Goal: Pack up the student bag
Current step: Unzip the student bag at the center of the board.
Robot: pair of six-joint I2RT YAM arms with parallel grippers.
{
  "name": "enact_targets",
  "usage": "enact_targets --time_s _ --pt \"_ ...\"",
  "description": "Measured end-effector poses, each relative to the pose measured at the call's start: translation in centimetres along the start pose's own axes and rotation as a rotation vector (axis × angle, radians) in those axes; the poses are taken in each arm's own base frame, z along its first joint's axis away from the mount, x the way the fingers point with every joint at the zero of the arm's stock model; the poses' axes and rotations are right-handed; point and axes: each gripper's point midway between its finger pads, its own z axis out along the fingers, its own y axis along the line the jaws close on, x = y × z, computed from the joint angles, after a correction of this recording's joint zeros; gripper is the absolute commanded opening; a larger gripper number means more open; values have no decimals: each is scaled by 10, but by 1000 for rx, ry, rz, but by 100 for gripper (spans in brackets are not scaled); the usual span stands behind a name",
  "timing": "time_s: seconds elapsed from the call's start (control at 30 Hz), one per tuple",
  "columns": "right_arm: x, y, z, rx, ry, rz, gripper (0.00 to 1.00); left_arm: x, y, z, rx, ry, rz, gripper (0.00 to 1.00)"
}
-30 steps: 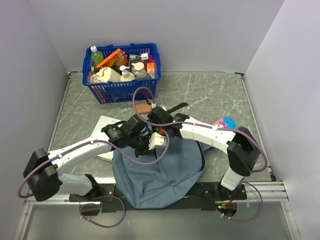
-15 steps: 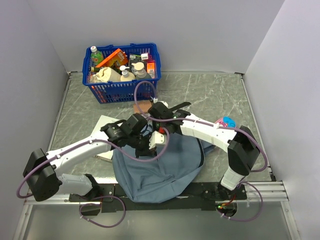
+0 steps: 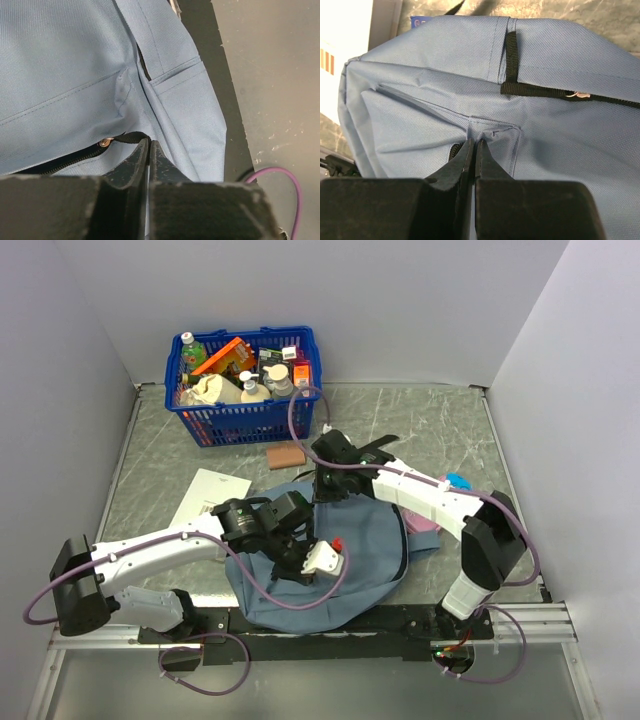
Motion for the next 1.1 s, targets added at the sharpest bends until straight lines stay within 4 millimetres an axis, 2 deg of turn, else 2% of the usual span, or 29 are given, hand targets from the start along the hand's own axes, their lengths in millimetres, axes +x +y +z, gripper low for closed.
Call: enact_targets --time_s 0.1,0.13,0.17,0.2,0.23,0.33,0.4,0.47,0.53,0.7,0.8,0.87,0.9,0.93,1.1 --pt "-1 0 0 -16 -17 6 1 2 -1 0 -6 12 -14 19" --pt "-1 -2 2 -20 -29 12 4 2 -1 0 -6 14 -22 20" --pt "-2 -6 4 -21 -40 23 10 2 0 -1 -18 11 -36 20" --pt "-1 -8 5 -19 -45 32 30 3 3 -1 -38 8 -57 20" --pt "0 -11 7 -22 -51 42 37 5 8 -3 -61 3 -76 20" --pt "9 -19 12 -27 -62 60 51 14 33 -12 -174 -14 -177 21" --pt "15 -23 12 -30 -65 67 55 21 52 -18 -262 -29 -248 23" --pt "18 -26 9 -36 -72 67 57 29 69 -23 -350 -37 -319 28" --pt "18 -26 4 -49 -84 67 57 34 81 -26 -413 -43 -370 29" --pt "13 -16 -16 -89 -130 37 53 35 101 -27 -511 -70 -472 30" --pt "18 -11 -23 -101 -145 6 49 35 110 -27 -547 -84 -514 30" --pt "25 -11 -23 -98 -141 -7 46 34 114 -27 -567 -95 -536 31" --pt "29 -13 -22 -92 -135 -14 44 33 116 -27 -576 -104 -552 39" --pt "34 -15 -19 -84 -128 -19 43 33 117 -28 -583 -112 -564 42" --pt "56 -37 -6 -30 -88 -17 39 35 119 -25 -597 -120 -607 43"
